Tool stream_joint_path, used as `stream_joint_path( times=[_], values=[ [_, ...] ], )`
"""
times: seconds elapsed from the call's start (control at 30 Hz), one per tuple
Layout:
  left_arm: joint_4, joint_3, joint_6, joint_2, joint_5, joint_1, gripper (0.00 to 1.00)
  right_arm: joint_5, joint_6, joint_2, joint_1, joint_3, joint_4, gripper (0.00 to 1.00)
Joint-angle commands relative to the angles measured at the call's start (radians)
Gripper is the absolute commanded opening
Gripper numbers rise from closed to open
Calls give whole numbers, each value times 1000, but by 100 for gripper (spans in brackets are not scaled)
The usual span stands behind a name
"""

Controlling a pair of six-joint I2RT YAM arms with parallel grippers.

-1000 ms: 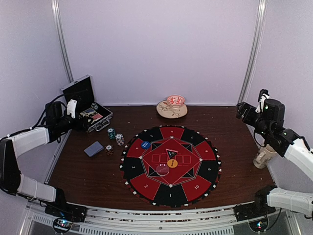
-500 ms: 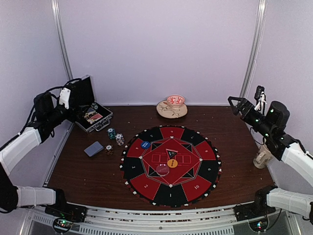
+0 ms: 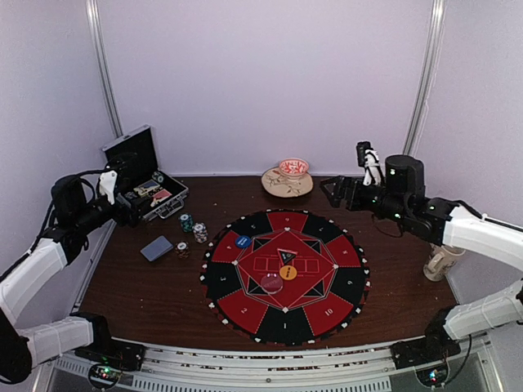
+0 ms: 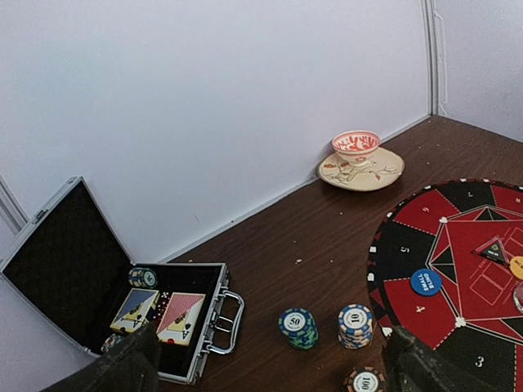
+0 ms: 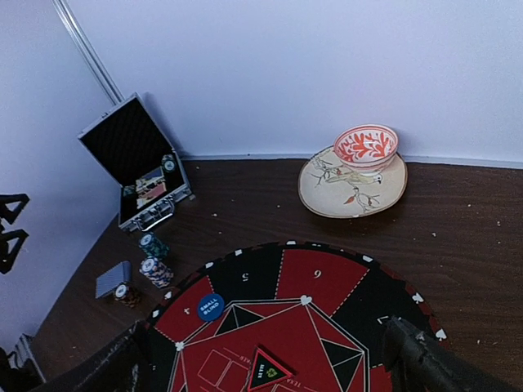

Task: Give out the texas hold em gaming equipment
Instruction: Pick up the dealer button from the poker table mat.

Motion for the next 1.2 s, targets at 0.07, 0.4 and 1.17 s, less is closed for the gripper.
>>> stream_joint_path(
  times=[0.07,0.4,1.17],
  values=[
    [115,-48,7,-10,59,-6,98,472,-139,252,193,244,-288,100],
    [188,-110,7,-7,146,-6,98,307,-130,477,281,418,-235,100],
    [269,-190,19,-34,246,-6,98,238,-214,645,476,336,-331,93]
  ],
)
